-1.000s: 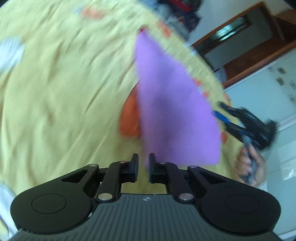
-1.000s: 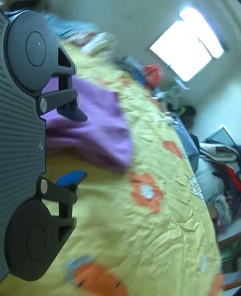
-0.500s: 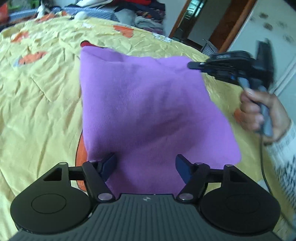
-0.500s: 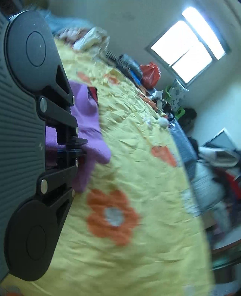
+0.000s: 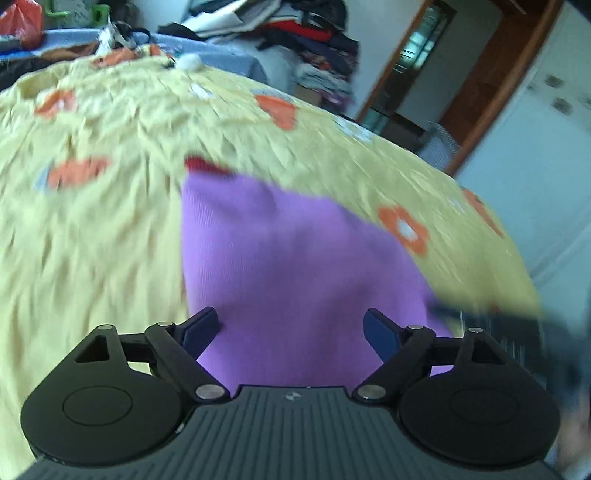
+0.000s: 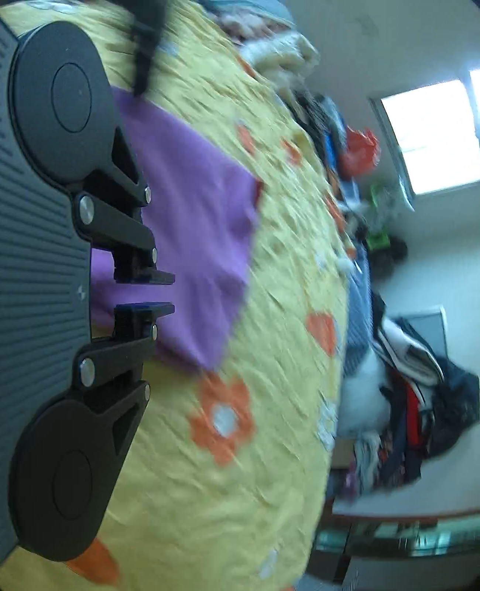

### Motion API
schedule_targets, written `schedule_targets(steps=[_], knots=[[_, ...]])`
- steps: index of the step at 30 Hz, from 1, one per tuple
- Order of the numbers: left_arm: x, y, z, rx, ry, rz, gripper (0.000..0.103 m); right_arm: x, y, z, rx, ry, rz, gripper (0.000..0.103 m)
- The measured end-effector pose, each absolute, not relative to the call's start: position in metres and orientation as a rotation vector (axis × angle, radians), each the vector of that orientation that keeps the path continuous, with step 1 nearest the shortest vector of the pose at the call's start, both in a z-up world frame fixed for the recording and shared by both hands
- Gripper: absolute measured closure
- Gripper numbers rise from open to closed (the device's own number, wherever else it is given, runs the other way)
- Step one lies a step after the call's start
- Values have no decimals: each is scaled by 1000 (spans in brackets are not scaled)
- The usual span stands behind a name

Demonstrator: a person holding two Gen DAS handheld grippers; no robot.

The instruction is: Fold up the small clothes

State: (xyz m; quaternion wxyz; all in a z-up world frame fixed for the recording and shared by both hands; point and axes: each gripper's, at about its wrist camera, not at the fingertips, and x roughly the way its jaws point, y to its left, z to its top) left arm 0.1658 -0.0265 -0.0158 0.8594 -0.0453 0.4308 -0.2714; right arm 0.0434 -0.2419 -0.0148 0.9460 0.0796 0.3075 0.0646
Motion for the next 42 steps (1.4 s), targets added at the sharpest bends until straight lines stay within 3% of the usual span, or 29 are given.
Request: schedule_targets(steps=[5, 6, 11, 13, 15, 16, 18, 20, 27, 32, 34, 35, 36, 37, 38, 39, 42], knots=[[251, -57, -44, 20, 936, -389, 19, 56, -221, -52, 46, 683, 71, 95], [269, -51, -54, 4, 972, -338, 24, 55, -226, -56, 38, 657, 64, 95], [303, -7, -46, -270, 993, -378, 25, 32, -218, -28, 56, 644, 75, 90], [312, -6, -48, -312, 1035, -449, 25, 22, -196, -25, 36, 634, 139, 76], [320, -11, -52, -320, 1068, -480, 27, 16, -167, -28, 20, 623, 217, 44], [321, -12, -53, -326, 1061, -485, 30, 14, -153, -29, 10, 621, 257, 39], [329, -11, -58, -364, 1091, -510, 98, 9, -124, -34, -23, 608, 300, 36], [337, -11, -58, -390, 1094, -519, 97, 5, -103, -39, -46, 618, 336, 36], [351, -29, -45, -94, 996, -523, 97, 5, -80, -52, -22, 662, 394, 37], [363, -21, -47, 93, 952, -357, 99, -7, -52, -71, -195, 678, 375, 35], [352, -9, -32, 46, 923, -337, 95, -10, -45, -70, -223, 683, 363, 34], [340, -3, -21, 19, 895, -358, 87, -11, -48, -66, -208, 692, 386, 34], [324, 0, -9, 8, 866, -381, 61, -14, -58, -59, -161, 685, 419, 35], [306, 2, 2, -2, 843, -405, 42, -16, -71, -51, -90, 663, 426, 35], [287, 1, 10, -20, 817, -445, 9, -18, -88, -45, -15, 642, 402, 35], [266, -2, 17, -36, 788, -499, 1, -18, -101, -41, 16, 630, 361, 35], [217, -23, 13, -63, 812, -604, 7, -11, -137, -38, -28, 589, 158, 35]])
